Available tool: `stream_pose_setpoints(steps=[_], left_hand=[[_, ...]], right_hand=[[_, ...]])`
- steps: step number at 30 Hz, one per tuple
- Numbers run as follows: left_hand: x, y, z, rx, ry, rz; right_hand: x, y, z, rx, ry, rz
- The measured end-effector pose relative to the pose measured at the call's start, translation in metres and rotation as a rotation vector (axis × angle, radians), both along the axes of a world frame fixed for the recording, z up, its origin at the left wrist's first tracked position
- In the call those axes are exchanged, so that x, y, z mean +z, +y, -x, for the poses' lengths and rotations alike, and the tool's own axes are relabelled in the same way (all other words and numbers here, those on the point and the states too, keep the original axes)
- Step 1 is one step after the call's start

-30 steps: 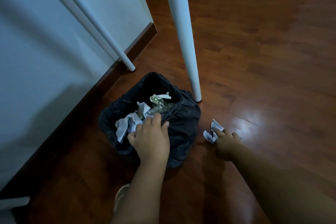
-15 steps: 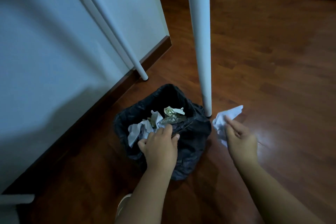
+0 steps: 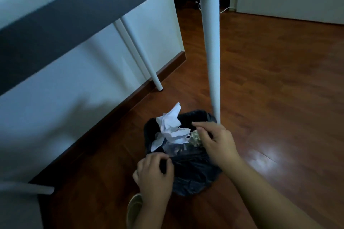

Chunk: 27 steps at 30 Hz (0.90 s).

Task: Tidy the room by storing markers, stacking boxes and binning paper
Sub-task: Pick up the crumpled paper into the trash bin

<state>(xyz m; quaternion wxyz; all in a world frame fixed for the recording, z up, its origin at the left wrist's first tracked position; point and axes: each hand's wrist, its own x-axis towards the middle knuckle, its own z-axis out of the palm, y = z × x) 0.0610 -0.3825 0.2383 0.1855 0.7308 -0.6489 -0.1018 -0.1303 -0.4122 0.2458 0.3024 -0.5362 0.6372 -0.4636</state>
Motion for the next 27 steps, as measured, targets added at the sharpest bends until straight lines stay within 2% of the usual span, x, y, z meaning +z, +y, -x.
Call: stream_pose_setpoints(steps=[3, 5, 6, 7, 8, 9, 10, 11, 13, 14, 15, 17, 19, 21, 25, 26, 27], left_hand=[[0.003, -0.013, -0.027, 0.208, 0.228, -0.072], [0.005, -0.031, -0.033, 0.348, 0.584, -0.235], [0.006, -0.039, -0.033, 0.381, 0.743, -0.328], [0.003, -0.045, -0.034, 0.372, 0.802, -0.404], [0.001, -0.049, -0.035, 0.334, 0.779, -0.447], [-0.003, -0.051, -0.037, 0.307, 0.720, -0.460], [-0.006, -0.052, -0.038, 0.297, 0.670, -0.456], [-0.008, -0.051, -0.039, 0.302, 0.646, -0.450], [-0.009, -0.047, -0.041, 0.324, 0.669, -0.462], [-0.010, -0.044, -0.042, 0.333, 0.695, -0.474], [-0.011, -0.041, -0.043, 0.340, 0.717, -0.491], [-0.015, -0.037, -0.046, 0.342, 0.765, -0.533], [-0.016, -0.034, -0.048, 0.358, 0.793, -0.560], [-0.017, -0.034, -0.047, 0.371, 0.792, -0.567], [-0.018, -0.030, -0.043, 0.417, 0.809, -0.630], [-0.018, -0.028, -0.042, 0.426, 0.837, -0.669], [-0.017, -0.026, -0.041, 0.436, 0.873, -0.714]], right_hand=[[-0.007, 0.000, 0.013, -0.162, 0.079, -0.068], [-0.010, -0.004, 0.017, -0.206, 0.139, -0.165], [-0.008, -0.006, 0.014, -0.193, 0.206, -0.131], [-0.005, -0.009, 0.009, -0.141, 0.307, -0.038], [0.000, -0.014, 0.001, -0.049, 0.417, 0.104], [0.003, -0.019, -0.010, 0.096, 0.528, 0.236], [0.006, -0.023, -0.023, 0.295, 0.627, 0.283], [0.005, -0.027, -0.035, 0.494, 0.685, 0.198], [-0.007, -0.033, -0.047, 0.763, 0.702, -0.308], [-0.013, -0.035, -0.045, 0.757, 0.653, -0.605], [-0.020, -0.038, -0.040, 0.654, 0.597, -0.830], [-0.019, -0.042, -0.029, 0.448, 0.582, -1.011], [-0.013, -0.046, -0.027, 0.442, 0.715, -0.966], [-0.003, -0.045, -0.027, 0.396, 0.778, -0.805], [0.003, -0.034, 0.004, 0.098, 0.625, -0.307], [-0.002, -0.029, 0.014, 0.025, 0.595, -0.290], [-0.009, -0.025, 0.023, -0.007, 0.571, -0.369]])
